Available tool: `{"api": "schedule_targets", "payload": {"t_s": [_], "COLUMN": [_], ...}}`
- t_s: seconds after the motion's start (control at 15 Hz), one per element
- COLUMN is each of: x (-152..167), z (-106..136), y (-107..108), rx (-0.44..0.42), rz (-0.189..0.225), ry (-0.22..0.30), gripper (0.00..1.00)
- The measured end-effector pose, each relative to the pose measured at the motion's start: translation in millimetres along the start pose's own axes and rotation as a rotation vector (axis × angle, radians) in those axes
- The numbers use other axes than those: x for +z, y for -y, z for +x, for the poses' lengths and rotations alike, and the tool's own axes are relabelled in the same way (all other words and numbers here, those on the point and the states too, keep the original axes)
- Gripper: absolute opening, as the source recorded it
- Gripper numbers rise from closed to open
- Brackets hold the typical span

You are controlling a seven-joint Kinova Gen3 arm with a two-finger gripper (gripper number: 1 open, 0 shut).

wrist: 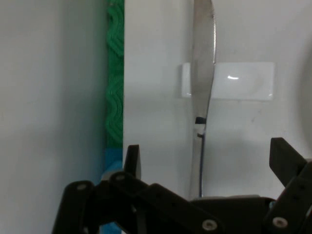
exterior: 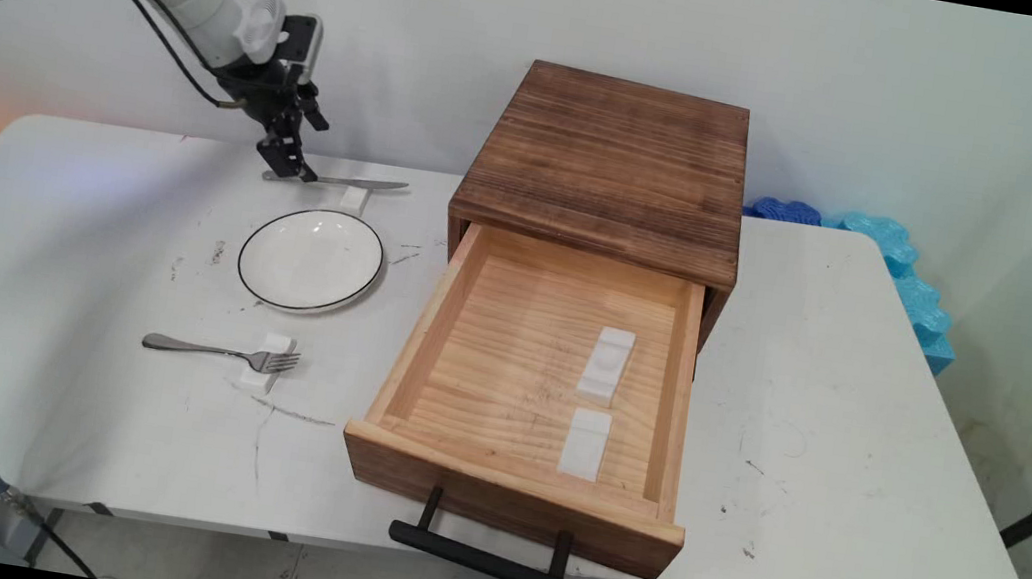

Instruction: Pick up the knife from the left of the white plate

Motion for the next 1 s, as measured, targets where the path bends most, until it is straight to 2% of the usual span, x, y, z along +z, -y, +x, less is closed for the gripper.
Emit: {"api": "schedule_targets", "payload": {"t_s": [0.47, 1.0], "x": [27.6, 45.1], "z": [3.4, 7.2], "y": [15.6, 23.2], "rx": [0.015, 0.029], "rz": [-0.035, -0.067], "ry": [0.027, 0.04], "gripper": [1.0, 1.0]}}
